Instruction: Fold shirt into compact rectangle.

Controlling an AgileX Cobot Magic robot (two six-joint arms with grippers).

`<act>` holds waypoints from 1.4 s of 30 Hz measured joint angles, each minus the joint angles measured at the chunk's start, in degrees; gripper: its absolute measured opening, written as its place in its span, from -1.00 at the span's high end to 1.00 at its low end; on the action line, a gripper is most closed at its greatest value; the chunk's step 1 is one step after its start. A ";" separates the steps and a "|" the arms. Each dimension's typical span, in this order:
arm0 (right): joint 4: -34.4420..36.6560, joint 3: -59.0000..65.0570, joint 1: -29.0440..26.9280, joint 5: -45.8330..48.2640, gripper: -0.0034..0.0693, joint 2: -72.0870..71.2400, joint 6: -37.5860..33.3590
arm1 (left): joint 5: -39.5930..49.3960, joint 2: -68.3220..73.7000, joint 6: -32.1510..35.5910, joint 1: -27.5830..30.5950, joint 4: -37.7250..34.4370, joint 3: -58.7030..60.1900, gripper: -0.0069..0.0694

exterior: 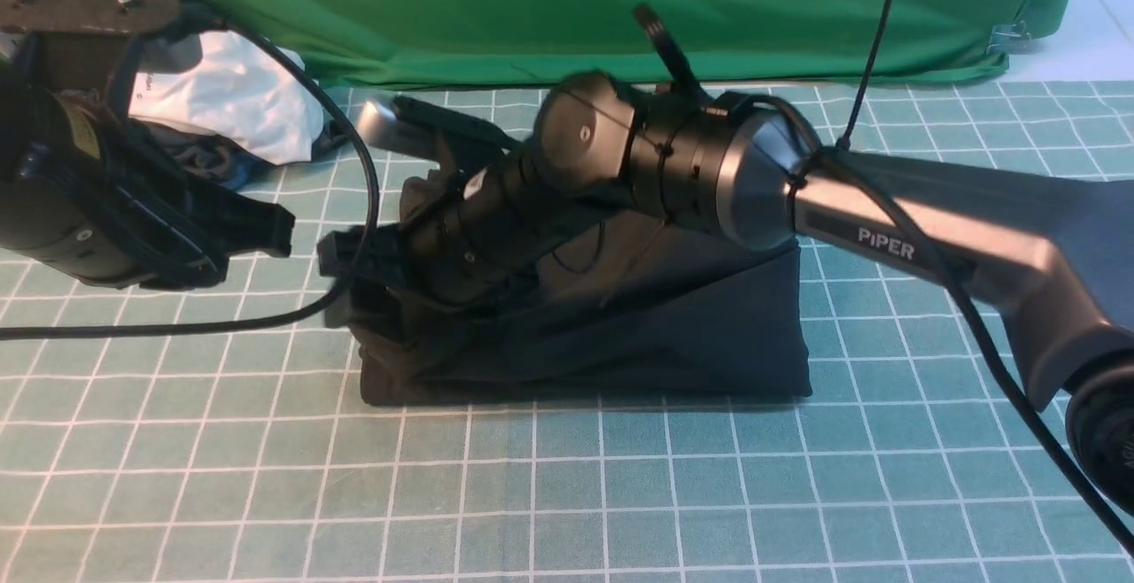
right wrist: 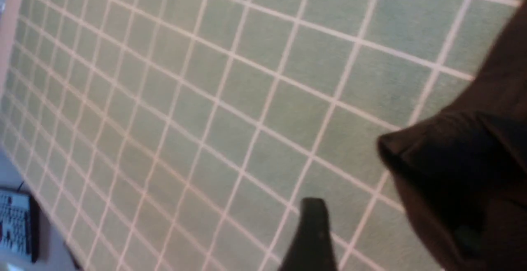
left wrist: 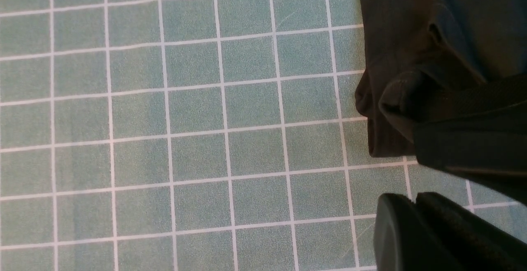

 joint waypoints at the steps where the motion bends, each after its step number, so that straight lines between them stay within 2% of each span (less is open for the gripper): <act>1: 0.02 -1.76 -0.07 2.65 -0.61 0.00 -1.21 | 0.00 0.00 0.00 0.00 0.07 0.00 0.80; 5: -1.66 -9.51 -1.10 11.57 -0.63 0.00 -3.76 | 0.00 0.00 -0.11 0.00 0.42 0.00 0.80; 8: -9.88 -16.03 -3.12 18.73 -0.41 0.00 -3.47 | 0.18 0.00 -1.01 0.00 0.81 0.00 0.80; 9: -12.56 -17.49 -3.78 21.21 -0.31 0.00 -3.05 | 0.18 0.00 -1.47 0.00 0.81 0.00 0.80; 11: -18.41 -20.21 -5.33 24.87 0.04 0.00 -2.46 | -0.13 0.00 -2.21 0.00 0.16 0.00 0.80; 13: -23.61 -22.56 -7.33 27.00 0.54 -0.54 -2.26 | -1.06 0.14 -2.45 0.00 -1.14 0.00 0.80; 16: -26.52 -23.00 -10.79 27.95 0.79 -2.55 -2.48 | -2.01 1.86 -2.70 0.00 -3.59 0.00 0.80; 19: -27.80 -22.23 -13.36 28.04 0.85 -5.18 -2.74 | -2.94 4.63 -2.84 0.00 -6.02 0.00 0.80; 20: -28.22 -19.64 -16.19 28.04 0.86 -8.30 -3.52 | -3.94 7.99 -2.71 0.00 -8.81 -0.30 0.80; 25: -28.88 -7.48 -22.32 28.11 0.87 -19.10 -6.66 | -5.50 17.58 -2.13 0.00 -13.82 -4.66 0.79; 33: -28.94 14.23 -28.74 26.80 0.87 -35.19 -11.56 | -4.92 30.53 -3.54 0.00 -14.63 -14.36 0.71; 37: -28.94 23.25 -31.44 21.82 0.87 -42.16 -12.48 | -4.49 34.95 -3.55 0.00 -16.77 -17.08 0.46; 39: -28.99 26.35 -32.15 19.76 0.87 -44.67 -12.78 | -4.49 36.63 -3.55 0.00 -18.36 -17.53 0.23; 40: -28.99 26.35 -32.15 19.55 0.87 -44.85 -12.78 | -4.49 36.76 -3.55 0.00 -18.54 -17.53 0.21; 42: -28.99 28.68 -32.49 17.92 0.87 -46.44 -12.83 | -4.49 38.23 -3.55 0.00 -20.82 -17.57 -0.03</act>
